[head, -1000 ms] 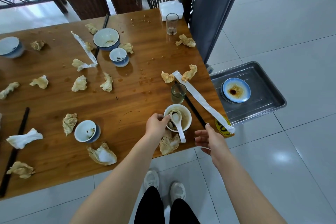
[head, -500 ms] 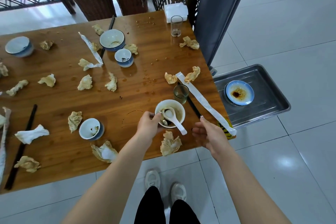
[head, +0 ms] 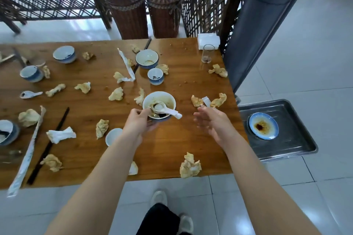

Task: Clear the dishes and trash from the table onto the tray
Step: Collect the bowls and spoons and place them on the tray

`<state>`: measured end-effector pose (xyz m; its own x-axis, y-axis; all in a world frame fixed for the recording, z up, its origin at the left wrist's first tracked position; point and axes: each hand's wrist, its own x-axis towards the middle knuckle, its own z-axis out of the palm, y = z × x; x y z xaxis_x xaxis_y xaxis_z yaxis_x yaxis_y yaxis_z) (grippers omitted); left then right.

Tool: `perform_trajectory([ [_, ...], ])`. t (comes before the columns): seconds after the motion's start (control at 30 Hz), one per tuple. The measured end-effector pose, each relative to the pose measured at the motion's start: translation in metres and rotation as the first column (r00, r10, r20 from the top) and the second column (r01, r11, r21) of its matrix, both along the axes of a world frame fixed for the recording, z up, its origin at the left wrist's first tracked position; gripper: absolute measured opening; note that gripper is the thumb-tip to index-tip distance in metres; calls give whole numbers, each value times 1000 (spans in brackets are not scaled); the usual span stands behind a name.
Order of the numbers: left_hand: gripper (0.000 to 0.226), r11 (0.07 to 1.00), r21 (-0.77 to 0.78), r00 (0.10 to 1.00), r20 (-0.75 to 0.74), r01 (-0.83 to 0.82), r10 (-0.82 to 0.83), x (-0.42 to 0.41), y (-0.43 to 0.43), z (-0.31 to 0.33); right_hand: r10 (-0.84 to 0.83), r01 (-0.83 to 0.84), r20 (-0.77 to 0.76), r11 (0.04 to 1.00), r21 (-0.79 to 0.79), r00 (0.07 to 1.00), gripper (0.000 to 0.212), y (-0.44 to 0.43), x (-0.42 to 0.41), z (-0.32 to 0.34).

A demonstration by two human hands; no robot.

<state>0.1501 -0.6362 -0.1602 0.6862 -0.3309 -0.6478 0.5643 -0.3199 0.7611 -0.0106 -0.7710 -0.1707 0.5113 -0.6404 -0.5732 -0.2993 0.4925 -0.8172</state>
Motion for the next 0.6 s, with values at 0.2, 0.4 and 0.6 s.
perform_trajectory([
  [0.2,17,995,-74,997,-6,-73,73,57,2,17,65,-64,1,992,-111,998,22,-23,70,25],
  [0.4,11,992,-68,994,-21,-104,103,135,-12,19,72,-73,-16,990,-121,997,22,-42,145,26],
  [0.6,13,994,-40,994,-46,-104,102,202,-23,12,64,-68,-39,992,-109,997,13,-71,218,14],
])
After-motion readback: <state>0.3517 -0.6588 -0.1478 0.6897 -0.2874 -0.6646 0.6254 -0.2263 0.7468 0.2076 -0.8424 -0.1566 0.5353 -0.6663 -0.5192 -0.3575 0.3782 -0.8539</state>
